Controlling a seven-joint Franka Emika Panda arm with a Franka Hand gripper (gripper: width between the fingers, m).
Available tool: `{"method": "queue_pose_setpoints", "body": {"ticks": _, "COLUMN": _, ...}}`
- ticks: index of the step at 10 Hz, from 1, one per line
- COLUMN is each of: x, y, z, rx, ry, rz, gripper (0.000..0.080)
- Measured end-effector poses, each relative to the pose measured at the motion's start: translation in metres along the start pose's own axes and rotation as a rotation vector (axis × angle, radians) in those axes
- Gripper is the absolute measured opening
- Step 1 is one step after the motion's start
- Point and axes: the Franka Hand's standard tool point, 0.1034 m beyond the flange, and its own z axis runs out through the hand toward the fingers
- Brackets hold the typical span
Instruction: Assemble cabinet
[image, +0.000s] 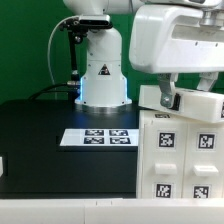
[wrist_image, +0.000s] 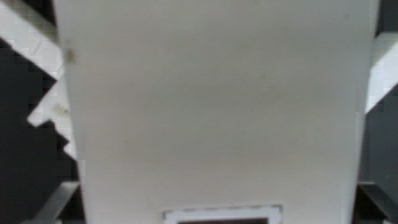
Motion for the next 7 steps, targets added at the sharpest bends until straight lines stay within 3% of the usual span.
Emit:
{"method": "queue_pose_setpoints", "body": {"ticks": 1, "x": -0.001, "y": 0.000, "z": 0.000, "rx": 0.001, "ry": 0.000, "rz": 0.020, "gripper": 0.0547}}
{"method": "queue_pose_setpoints", "body": {"ticks": 3, "x": 0.001, "y": 0.009, "z": 0.002, "rx": 0.043, "ry": 0.064, "rz": 0.303, "gripper": 0.0547}}
{"method": "queue_pose_setpoints", "body": {"ticks": 6, "x": 0.004, "y": 0.003, "z": 0.007, "rx": 0.114, "ry": 0.068, "rz": 0.790, "gripper": 0.0542}}
{"method": "queue_pose_setpoints", "body": {"ticks": 7, "x": 0.006, "y": -0.001, "z": 0.009, "rx": 0.161, "ry": 0.057, "rz": 0.934, "gripper": 0.0542}}
